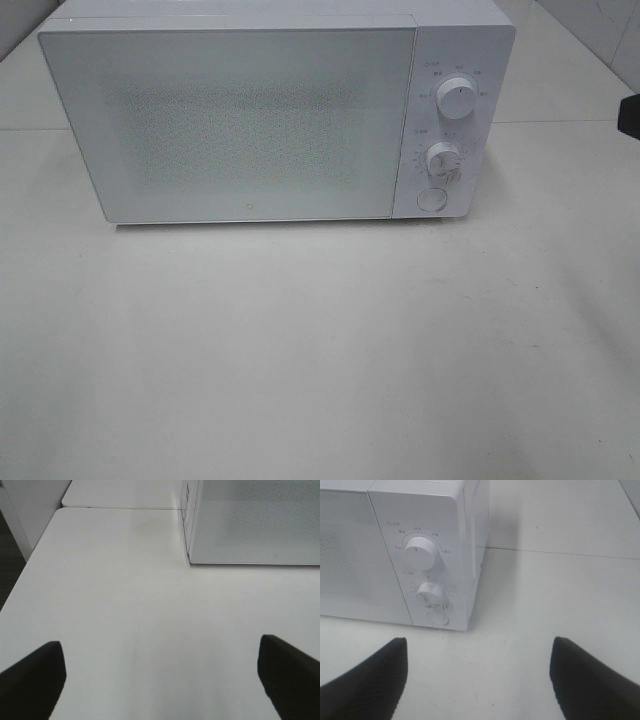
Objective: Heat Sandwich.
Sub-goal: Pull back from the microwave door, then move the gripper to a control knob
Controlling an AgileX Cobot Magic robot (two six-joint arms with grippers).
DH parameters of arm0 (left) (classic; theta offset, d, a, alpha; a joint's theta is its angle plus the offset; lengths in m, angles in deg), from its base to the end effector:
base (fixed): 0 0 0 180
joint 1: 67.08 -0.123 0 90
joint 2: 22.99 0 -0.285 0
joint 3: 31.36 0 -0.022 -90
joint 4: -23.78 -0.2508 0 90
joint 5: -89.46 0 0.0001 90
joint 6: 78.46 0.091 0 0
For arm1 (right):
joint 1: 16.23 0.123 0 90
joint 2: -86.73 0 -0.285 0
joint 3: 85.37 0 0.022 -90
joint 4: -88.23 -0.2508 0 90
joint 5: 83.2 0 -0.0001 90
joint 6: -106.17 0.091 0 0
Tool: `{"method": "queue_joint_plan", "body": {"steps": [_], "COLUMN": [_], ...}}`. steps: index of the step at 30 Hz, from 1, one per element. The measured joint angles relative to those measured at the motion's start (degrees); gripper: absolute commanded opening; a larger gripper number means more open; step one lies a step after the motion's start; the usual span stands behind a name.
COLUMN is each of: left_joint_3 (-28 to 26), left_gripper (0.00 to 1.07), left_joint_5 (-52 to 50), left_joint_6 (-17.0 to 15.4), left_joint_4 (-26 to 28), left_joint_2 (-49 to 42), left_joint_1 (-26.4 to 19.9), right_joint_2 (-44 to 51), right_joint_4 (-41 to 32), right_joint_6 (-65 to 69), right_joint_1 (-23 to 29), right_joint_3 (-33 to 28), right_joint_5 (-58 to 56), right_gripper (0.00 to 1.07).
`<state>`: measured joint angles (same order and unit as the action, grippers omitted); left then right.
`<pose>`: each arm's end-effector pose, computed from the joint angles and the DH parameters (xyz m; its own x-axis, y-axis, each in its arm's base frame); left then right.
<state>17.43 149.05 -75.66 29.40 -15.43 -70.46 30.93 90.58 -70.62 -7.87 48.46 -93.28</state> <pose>-0.0039 -0.0079 0.2782 -0.4348 -0.0266 -0.9001 0.0168 0.9992 -0.0376 0.1723 0.0247 0.2940 -0.3734 -0.0391 -0.9268 -0.1330 0.9910 0.0118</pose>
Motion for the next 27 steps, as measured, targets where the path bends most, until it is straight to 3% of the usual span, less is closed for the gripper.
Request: {"method": "queue_joint_plan", "body": {"steps": [9, 15, 18, 21, 23, 24, 27], "left_joint_3": [0.0, 0.0, 0.0, 0.0, 0.0, 0.0, 0.0], "left_gripper": [0.98, 0.98, 0.98, 0.98, 0.98, 0.98, 0.98], "left_joint_5": [0.0, 0.0, 0.0, 0.0, 0.0, 0.0, 0.0], "left_joint_6": [0.0, 0.0, 0.0, 0.0, 0.0, 0.0, 0.0], "left_joint_4": [0.0, 0.0, 0.0, 0.0, 0.0, 0.0, 0.0], "left_joint_2": [0.0, 0.0, 0.0, 0.0, 0.0, 0.0, 0.0], "left_joint_1": [0.0, 0.0, 0.0, 0.0, 0.0, 0.0, 0.0], "right_joint_2": [-9.9, -17.6, -19.5, -22.5, -23.1, -24.8, -26.6], "right_joint_4": [0.0, -0.7, -3.2, -11.7, -13.3, -17.5, -21.2], "right_joint_6": [0.1, -1.2, -2.6, -10.3, -12.7, -16.8, -19.0], "right_joint_1": [0.0, 0.0, 0.2, 3.2, 4.4, 7.8, 11.1], "right_joint_3": [0.0, -2.2, -4.0, -6.9, -7.7, -8.9, -9.6], "right_joint_5": [15.9, 32.8, 37.2, 45.0, 46.9, 50.6, 53.6], "right_gripper": [0.76, 0.76, 0.76, 0.76, 0.76, 0.76, 0.76]}}
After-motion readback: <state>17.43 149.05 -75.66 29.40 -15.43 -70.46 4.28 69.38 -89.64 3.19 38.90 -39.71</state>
